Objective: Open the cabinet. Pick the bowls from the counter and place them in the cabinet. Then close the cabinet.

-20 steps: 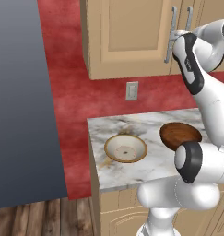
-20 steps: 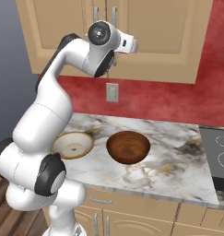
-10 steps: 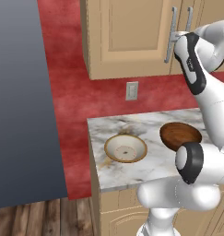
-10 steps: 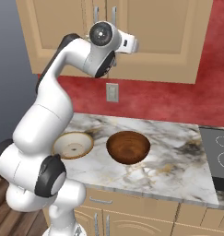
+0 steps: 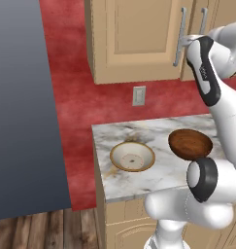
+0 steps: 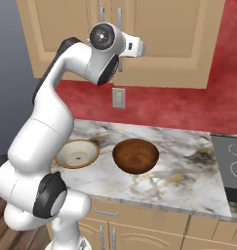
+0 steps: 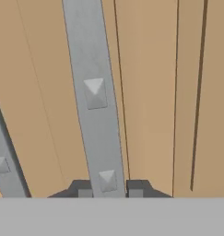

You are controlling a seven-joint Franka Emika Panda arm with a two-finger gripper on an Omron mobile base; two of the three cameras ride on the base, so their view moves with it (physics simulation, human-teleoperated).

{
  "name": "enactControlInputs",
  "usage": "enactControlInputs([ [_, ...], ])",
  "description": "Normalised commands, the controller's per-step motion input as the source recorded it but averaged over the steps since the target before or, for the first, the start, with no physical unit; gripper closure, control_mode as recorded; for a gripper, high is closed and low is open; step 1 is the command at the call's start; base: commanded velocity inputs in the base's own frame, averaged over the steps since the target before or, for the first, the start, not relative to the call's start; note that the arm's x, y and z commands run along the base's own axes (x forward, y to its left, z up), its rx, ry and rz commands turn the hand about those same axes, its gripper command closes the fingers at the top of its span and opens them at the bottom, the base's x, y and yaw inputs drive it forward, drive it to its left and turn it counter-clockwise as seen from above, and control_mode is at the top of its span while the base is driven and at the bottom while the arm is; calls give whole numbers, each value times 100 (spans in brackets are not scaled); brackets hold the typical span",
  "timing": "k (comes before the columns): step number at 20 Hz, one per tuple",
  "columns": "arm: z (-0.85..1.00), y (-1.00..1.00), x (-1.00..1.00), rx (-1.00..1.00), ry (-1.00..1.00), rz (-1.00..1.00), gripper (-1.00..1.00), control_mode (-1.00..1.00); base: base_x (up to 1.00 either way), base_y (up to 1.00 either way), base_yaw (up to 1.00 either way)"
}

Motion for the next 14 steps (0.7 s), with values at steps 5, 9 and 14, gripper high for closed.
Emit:
enactControlInputs([
  [5, 0, 0, -21, 0, 0, 0, 100, -100, 0, 0, 0],
  [9, 0, -5, 0, 0, 0, 4, 100, -100, 0, 0, 0],
  [14, 0, -25, -5, 0, 0, 11, 100, -100, 0, 0, 0],
])
